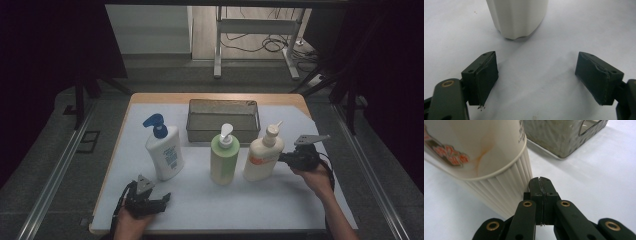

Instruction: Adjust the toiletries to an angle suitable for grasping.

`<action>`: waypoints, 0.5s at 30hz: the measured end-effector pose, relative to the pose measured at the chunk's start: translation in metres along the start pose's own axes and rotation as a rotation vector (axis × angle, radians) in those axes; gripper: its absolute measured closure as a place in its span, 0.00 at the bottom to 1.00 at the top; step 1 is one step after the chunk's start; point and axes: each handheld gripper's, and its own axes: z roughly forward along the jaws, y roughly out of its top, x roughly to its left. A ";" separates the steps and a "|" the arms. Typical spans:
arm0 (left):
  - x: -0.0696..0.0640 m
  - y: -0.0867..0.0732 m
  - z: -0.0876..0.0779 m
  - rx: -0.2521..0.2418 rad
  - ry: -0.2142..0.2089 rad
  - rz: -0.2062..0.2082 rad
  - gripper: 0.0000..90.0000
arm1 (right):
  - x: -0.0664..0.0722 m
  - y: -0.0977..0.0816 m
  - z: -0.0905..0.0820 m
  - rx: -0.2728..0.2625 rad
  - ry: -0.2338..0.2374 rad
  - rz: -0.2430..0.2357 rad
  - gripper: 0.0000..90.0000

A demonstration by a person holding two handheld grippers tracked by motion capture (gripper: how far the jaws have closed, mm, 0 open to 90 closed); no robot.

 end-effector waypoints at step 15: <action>0.000 0.000 0.000 0.001 0.001 0.000 0.20 | 0.018 -0.019 -0.012 -0.005 0.024 -0.017 0.97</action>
